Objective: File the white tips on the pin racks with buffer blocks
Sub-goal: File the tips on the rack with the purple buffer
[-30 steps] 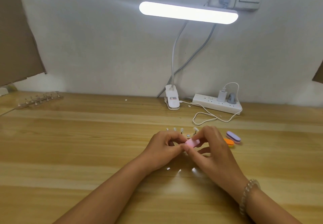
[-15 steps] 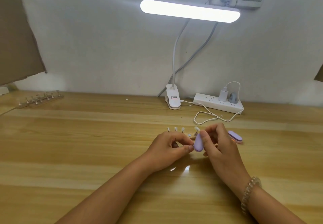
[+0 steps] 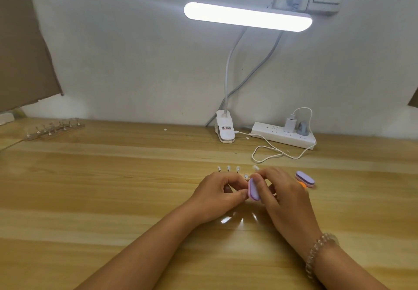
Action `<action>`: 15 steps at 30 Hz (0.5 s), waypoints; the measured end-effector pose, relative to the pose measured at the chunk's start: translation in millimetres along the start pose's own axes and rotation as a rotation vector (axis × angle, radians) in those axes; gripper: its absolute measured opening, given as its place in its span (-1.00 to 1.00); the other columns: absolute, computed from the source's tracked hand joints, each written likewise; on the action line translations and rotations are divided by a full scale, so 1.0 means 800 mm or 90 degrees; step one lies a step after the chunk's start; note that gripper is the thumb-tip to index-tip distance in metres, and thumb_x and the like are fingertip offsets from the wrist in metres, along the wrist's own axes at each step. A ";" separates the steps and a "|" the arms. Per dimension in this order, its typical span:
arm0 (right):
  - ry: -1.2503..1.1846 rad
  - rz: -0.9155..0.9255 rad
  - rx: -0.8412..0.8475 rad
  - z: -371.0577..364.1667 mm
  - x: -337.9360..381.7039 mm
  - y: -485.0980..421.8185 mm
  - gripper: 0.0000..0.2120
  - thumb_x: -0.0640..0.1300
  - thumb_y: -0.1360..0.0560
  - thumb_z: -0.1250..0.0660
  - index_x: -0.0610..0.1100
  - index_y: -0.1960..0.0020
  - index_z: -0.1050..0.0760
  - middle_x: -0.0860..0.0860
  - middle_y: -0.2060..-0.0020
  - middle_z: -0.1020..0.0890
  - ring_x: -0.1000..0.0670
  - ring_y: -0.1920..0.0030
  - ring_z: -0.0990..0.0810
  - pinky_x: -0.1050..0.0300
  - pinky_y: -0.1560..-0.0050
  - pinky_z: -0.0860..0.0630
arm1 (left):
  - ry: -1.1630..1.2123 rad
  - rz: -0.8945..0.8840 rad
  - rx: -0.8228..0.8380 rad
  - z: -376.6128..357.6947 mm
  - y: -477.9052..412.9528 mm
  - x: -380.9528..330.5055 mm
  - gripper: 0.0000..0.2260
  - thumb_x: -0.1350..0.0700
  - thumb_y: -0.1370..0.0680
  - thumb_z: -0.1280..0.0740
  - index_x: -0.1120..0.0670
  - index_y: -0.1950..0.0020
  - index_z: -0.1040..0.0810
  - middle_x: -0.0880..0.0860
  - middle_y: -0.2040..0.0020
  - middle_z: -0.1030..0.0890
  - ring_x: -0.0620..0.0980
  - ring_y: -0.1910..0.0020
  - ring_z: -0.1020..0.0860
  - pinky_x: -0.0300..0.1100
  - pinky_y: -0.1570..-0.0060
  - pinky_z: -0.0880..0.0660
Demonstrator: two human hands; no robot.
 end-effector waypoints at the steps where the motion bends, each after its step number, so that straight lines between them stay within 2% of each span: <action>1: -0.005 -0.017 -0.006 0.001 -0.004 0.000 -0.93 -0.11 -0.58 -0.30 -0.01 0.07 -0.54 0.16 0.16 -0.57 0.12 0.20 -0.53 0.08 0.18 -0.50 | 0.000 -0.002 0.005 -0.001 0.000 -0.001 -0.87 0.14 -0.53 -0.42 -0.10 0.11 -0.68 -0.21 0.26 -0.60 -0.25 0.47 -0.37 -0.32 0.37 -0.31; 5: -0.021 -0.040 -0.003 0.001 -0.008 0.001 -0.88 -0.16 -0.58 -0.28 0.04 0.06 -0.39 0.17 0.13 -0.50 0.11 0.24 -0.51 0.05 0.25 -0.50 | -0.052 0.002 0.025 -0.006 0.002 -0.001 -0.91 0.02 -0.51 -0.45 -0.19 0.14 -0.66 -0.24 0.21 -0.62 -0.28 0.43 -0.42 -0.29 0.31 -0.33; 9: 0.008 0.007 0.032 -0.004 0.007 0.002 -0.80 -0.31 -0.51 -0.26 0.00 0.04 -0.45 0.11 0.11 -0.47 0.06 0.23 -0.50 -0.03 0.30 -0.50 | -0.021 0.002 0.014 -0.004 0.002 0.000 -0.91 0.07 -0.52 -0.43 -0.14 0.14 -0.66 -0.23 0.24 -0.61 -0.27 0.45 -0.41 -0.30 0.34 -0.32; 12: 0.020 0.011 0.056 -0.007 0.007 0.001 -0.78 -0.35 -0.49 -0.26 -0.04 0.04 -0.52 0.13 0.11 -0.47 0.06 0.16 -0.51 0.05 0.20 -0.47 | 0.015 0.006 -0.008 0.000 0.001 0.000 -0.96 0.14 -0.53 -0.43 0.03 0.08 -0.69 -0.22 0.27 -0.62 -0.25 0.46 -0.41 -0.34 0.37 -0.34; 15: 0.014 0.009 0.065 -0.010 0.005 0.004 -0.81 -0.29 -0.54 -0.23 -0.06 -0.04 -0.52 0.09 0.06 -0.49 0.07 0.09 -0.52 0.08 0.12 -0.47 | 0.013 0.008 -0.015 0.002 0.001 -0.001 -0.93 0.17 -0.53 -0.42 0.03 0.10 -0.69 -0.19 0.27 -0.62 -0.21 0.44 -0.42 -0.31 0.35 -0.34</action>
Point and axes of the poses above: each hand's wrist, its own y-axis away from the middle knuckle, its own z-axis out of the back of the hand, x = y × z, the point moved 9 cm from there along -y, towards the middle knuckle
